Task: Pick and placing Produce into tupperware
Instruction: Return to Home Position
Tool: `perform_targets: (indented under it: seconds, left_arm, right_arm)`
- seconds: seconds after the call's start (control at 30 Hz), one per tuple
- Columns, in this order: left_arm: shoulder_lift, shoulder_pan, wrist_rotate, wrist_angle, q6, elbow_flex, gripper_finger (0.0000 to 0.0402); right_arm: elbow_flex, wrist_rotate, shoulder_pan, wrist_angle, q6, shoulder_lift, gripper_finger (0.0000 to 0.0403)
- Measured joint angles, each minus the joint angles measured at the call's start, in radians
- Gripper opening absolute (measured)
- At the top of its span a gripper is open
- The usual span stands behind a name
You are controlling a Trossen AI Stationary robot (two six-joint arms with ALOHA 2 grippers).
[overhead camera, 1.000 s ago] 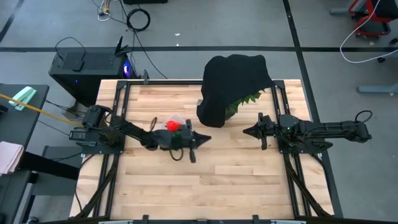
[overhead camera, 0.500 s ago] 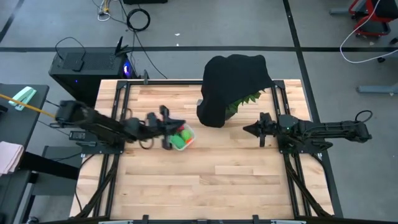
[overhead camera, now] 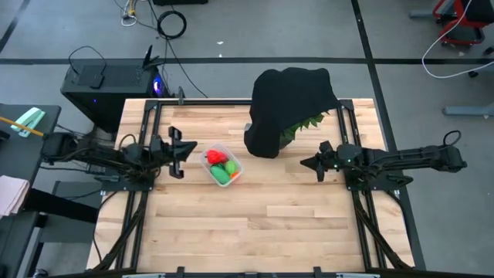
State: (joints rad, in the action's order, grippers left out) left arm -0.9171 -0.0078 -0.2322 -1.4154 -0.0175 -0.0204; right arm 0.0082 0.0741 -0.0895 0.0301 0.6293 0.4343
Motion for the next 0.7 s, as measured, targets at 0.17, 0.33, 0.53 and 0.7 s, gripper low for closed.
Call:
perform_targets:
  seconds: [0.17, 0.33, 0.53, 0.7]
  left_arm:
    - [0.09, 0.071, 0.061, 0.083, -0.037, 0.011, 0.0009]
    - [0.164, 0.127, 0.153, 0.196, -0.088, 0.012, 0.0015]
    - [0.264, 0.14, 0.183, 0.413, -0.099, 0.012, 0.0007]
    - [0.334, 0.14, 0.174, 0.461, -0.071, 0.012, 0.0005]
  right_arm:
    - [0.0, 0.124, 0.0, 0.041, -0.003, 0.01, 0.0003]
    - [0.0, 0.165, 0.0, 0.053, -0.05, 0.006, 0.0002]
    - [0.0, 0.165, 0.0, 0.103, -0.061, 0.002, 0.0003]
    - [0.0, 0.165, 0.0, 0.12, -0.082, 0.002, 0.0002]
